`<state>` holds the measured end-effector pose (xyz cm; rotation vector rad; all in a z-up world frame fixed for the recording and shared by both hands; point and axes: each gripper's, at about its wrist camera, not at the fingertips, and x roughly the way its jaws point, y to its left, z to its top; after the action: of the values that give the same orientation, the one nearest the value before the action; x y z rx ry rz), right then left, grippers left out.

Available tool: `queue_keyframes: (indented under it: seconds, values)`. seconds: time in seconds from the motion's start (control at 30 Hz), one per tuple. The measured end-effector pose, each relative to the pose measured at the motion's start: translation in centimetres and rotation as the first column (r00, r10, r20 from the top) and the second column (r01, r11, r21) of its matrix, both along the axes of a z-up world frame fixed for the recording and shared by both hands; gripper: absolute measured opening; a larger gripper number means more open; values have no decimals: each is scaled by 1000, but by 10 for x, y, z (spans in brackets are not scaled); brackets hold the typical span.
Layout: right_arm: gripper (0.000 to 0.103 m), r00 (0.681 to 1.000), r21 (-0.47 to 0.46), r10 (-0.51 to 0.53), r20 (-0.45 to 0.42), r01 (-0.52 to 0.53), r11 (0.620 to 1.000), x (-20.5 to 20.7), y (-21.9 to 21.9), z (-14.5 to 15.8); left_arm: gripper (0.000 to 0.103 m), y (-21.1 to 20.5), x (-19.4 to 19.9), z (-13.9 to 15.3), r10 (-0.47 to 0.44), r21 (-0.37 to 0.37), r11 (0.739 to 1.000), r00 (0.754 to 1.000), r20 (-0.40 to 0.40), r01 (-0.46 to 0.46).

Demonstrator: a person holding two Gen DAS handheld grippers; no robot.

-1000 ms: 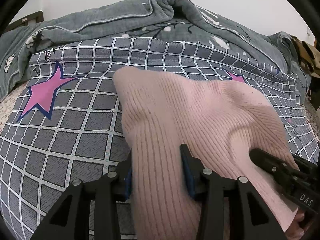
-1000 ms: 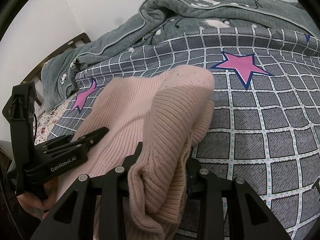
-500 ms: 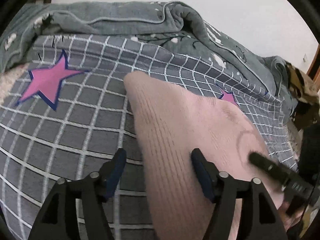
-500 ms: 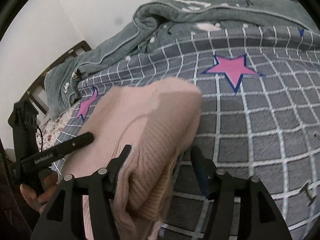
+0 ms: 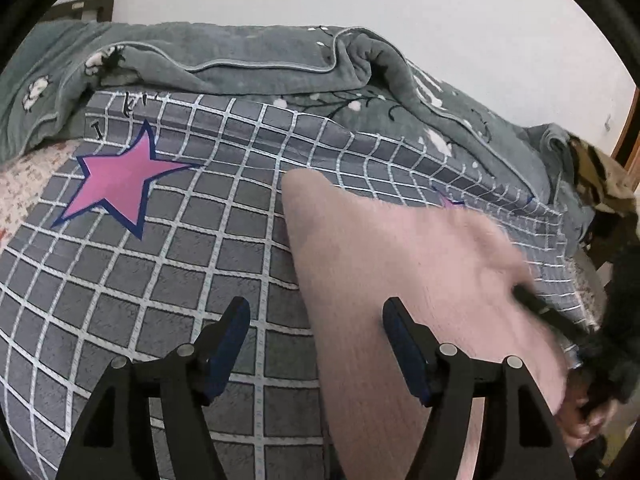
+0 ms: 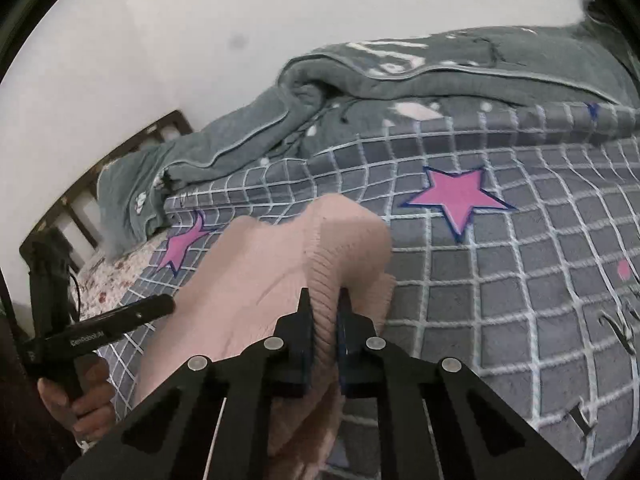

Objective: Fold small clothes

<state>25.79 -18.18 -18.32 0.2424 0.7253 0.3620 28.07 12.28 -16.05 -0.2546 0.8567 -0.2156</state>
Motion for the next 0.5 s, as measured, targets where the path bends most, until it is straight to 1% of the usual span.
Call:
queue_keyframes:
  seconds: [0.03,0.07,0.1,0.17,0.23,0.3,0.33,0.4,0.43,0.5]
  values:
    - [10,999,-37,-12,-40,11,999,3,3,-10,67,-1,0,0,-9,-21,1000,1000,-10,9]
    - [13,996,-62,-15,-91,10,998,8,6,-23,67,-2,-1,0,-15,-29,999,1000,-19,15]
    - [15,994,-69,-23,-106,16,998,8,7,-30,67,-4,-2,-1,-19,-30,999,1000,-23,18]
    - [26,997,-47,-34,-73,31,998,1,1,-19,67,-9,-11,1,-35,-11,999,999,-27,35]
    - [30,998,1,-34,-52,34,999,-8,-8,-4,67,-14,-22,1,-56,11,998,998,-26,56]
    - [34,999,19,-33,-22,34,999,-22,-12,8,67,-18,-35,2,-74,32,997,997,-24,75]
    - [38,1000,12,-9,-9,9,1000,-32,-9,13,67,-20,-42,2,-79,35,996,997,-23,80]
    - [39,999,-22,54,5,-53,998,-53,-2,16,67,-22,-60,4,-111,26,993,994,-23,112]
    - [40,997,-38,78,7,-78,996,-62,1,15,67,-23,-65,5,-122,23,992,992,-23,123]
    - [42,990,-66,141,6,-140,988,-81,5,9,70,-29,-81,3,-179,24,983,983,-31,180]
